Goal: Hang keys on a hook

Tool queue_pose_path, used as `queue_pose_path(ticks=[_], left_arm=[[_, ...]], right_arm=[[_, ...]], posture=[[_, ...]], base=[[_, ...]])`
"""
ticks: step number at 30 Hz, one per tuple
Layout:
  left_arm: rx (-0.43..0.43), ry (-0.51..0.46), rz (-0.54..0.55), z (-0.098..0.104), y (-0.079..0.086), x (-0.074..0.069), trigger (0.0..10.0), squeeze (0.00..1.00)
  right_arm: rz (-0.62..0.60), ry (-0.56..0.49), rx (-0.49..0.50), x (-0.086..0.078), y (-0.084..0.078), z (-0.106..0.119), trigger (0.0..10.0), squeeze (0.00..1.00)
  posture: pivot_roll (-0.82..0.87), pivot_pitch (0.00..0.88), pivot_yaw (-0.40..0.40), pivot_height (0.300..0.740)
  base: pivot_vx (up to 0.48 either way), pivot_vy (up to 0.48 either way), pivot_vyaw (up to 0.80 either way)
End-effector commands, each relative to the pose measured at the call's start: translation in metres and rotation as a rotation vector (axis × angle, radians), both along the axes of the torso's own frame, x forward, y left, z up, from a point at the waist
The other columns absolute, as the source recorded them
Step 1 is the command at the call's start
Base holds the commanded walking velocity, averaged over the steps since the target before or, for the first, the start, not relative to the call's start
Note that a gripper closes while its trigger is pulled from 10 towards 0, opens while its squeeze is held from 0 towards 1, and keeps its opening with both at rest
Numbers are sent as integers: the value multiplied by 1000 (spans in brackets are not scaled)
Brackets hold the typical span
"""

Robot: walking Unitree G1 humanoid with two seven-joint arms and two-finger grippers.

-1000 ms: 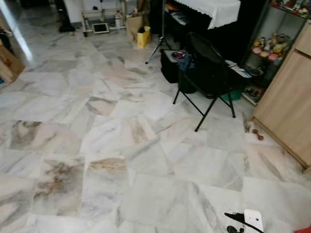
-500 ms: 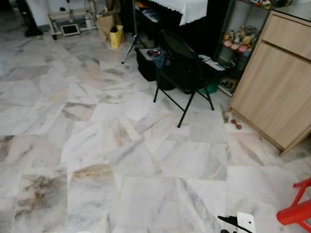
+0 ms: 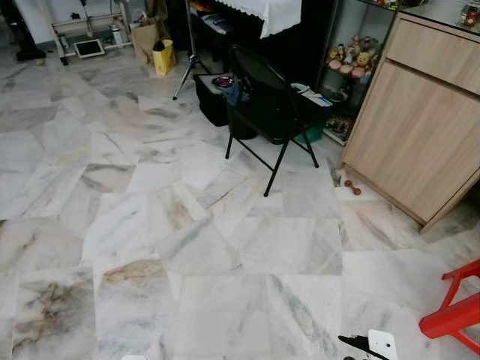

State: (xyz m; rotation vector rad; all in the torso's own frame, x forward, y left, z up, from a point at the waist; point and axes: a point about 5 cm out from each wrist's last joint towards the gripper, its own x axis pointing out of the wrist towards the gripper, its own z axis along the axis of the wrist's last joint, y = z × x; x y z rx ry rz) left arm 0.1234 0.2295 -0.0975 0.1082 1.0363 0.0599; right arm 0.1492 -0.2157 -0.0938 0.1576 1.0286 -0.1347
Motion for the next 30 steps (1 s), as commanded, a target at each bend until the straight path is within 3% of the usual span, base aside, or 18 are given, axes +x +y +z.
queue_pose_path(ticks=[1,9,12,17,18,20,21,23,30], left_arm=[[-12,11,8,-2,-3,-5,10000,0],[-18,1,21,-2,-4,-3,10000,0],[-23,1,-6,-1,-4,0,10000,0],[-20,4,-30,0,-4,1,10000,0],[-21,-2,-22,0,-3,1,10000,0],[-22,-7,-13,0,-3,1,10000,0],[-25,-12,-7,0,-3,1,10000,0],[-28,-12,-7,0,-3,1,10000,0],[-21,-17,-25,0,-4,1,10000,0]], right_arm=[[-3,23,-6,-6,0,-3,10000,0],[2,8,-12,0,2,-1,10000,0],[92,-29,-4,9,3,3,10000,0],[144,-24,-28,9,1,4,10000,0],[77,-27,-29,7,-4,4,10000,0],[53,-23,-42,6,-7,4,10000,0],[-75,-26,-22,3,-10,3,10000,0],[-166,-24,-10,1,-9,2,10000,0],[-204,-11,21,-5,6,-3,10000,0]], posture=[[-150,39,15,740],[-143,68,10,740],[-166,80,15,740],[-168,82,15,740],[-167,82,14,740],[-164,83,13,740],[-165,82,13,740],[-165,84,13,740],[-164,79,13,740]], base=[[0,0,-700],[0,0,-699],[0,0,-700],[0,0,-701],[0,0,-700],[0,0,-700],[0,0,-694],[0,0,-688],[0,0,-688]])
